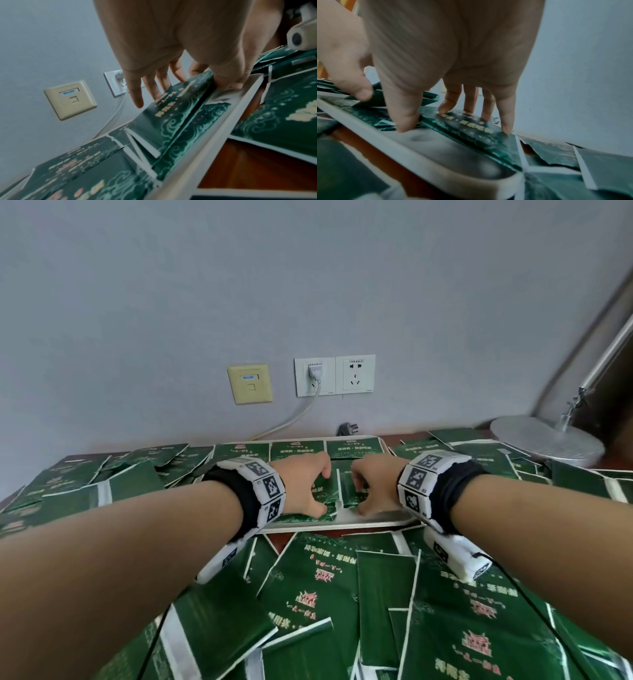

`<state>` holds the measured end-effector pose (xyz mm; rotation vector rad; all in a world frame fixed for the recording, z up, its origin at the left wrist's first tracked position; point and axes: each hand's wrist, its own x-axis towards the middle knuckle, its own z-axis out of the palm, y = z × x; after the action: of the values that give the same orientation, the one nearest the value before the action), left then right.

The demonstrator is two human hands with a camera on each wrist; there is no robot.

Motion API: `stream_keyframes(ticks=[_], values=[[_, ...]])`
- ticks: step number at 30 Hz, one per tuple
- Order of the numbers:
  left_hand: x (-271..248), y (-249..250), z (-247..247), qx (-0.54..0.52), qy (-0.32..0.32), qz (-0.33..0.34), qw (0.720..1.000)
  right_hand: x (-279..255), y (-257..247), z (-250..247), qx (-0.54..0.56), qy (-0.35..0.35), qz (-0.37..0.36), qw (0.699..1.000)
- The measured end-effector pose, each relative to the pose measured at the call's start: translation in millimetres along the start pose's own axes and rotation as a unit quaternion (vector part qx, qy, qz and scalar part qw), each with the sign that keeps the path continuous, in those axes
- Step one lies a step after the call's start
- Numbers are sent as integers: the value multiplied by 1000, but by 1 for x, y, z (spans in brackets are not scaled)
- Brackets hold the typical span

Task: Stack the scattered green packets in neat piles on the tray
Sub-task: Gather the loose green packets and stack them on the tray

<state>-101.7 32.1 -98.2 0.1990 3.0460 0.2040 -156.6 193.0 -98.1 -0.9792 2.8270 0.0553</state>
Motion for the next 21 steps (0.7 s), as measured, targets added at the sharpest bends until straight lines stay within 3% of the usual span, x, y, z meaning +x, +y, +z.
stream_keyframes(ticks=[8,21], values=[[1,-9,7,28,-55,-3,998,-3,0,6,-4,-27,-3,1000],[4,-10,13,50,-56,-19,997,-3,-2,4,-38,-69,-22,997]])
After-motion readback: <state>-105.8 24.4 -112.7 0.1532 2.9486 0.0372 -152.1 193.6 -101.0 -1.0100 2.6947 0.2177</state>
